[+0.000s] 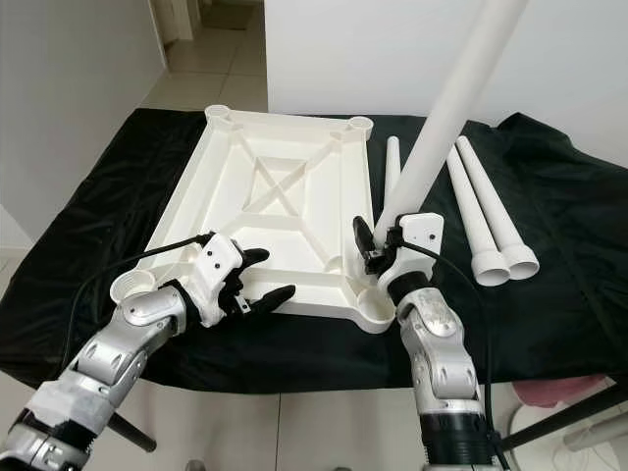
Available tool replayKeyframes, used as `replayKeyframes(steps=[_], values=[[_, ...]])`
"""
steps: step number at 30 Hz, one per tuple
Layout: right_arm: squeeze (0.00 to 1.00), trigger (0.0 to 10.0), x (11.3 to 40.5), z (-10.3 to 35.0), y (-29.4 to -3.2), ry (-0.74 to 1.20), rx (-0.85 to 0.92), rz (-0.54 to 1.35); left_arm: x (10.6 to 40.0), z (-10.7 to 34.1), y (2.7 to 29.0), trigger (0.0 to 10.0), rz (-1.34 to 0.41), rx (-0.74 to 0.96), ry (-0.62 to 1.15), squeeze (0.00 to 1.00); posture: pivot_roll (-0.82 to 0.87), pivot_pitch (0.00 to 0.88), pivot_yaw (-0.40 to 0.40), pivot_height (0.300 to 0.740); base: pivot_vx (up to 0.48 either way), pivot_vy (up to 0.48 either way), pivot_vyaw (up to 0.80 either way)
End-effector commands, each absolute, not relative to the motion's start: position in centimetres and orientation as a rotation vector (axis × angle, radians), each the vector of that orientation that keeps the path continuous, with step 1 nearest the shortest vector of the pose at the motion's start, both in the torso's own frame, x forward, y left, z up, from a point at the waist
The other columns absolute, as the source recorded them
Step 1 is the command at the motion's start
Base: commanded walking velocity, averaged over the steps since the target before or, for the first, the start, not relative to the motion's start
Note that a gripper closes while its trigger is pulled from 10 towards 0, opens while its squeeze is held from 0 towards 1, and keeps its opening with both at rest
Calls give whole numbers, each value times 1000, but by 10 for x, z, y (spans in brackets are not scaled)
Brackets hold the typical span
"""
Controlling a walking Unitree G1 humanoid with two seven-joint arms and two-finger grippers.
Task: Building children table
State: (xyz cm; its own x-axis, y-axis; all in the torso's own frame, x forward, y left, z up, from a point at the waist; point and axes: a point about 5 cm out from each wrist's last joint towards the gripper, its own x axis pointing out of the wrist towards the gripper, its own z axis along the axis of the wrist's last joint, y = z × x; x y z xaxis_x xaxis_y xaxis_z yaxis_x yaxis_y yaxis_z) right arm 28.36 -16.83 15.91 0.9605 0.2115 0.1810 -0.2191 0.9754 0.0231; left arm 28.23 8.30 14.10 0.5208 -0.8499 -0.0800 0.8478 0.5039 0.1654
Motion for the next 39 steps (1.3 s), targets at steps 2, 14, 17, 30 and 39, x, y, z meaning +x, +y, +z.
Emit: replayKeyframes(steps=[2, 14, 17, 30, 39], values=[[0, 10000, 277, 156, -174, -174, 54, 194, 281, 142, 84, 10000, -979, 203, -22, 0, 9, 8, -39, 740, 0, 0, 0], [0, 10000, 263, 132, -171, -102, 12, 256, 263, 142, 74, 10000, -974, 93, 35, 0, -2, 21, -33, 740, 0, 0, 0], [0, 10000, 263, 129, -168, -98, -33, 299, 261, 140, 72, 10000, -980, 95, 43, 0, 1, 20, -37, 740, 0, 0, 0], [0, 10000, 257, 111, -170, -54, -145, 389, 255, 142, 71, 10000, -942, 79, 24, 0, 6, 1, -49, 740, 0, 0, 0], [0, 10000, 256, 106, -174, -48, -211, 453, 257, 144, 72, 10000, -930, 73, 20, 0, 3, 0, -50, 740, 0, 0, 0]])
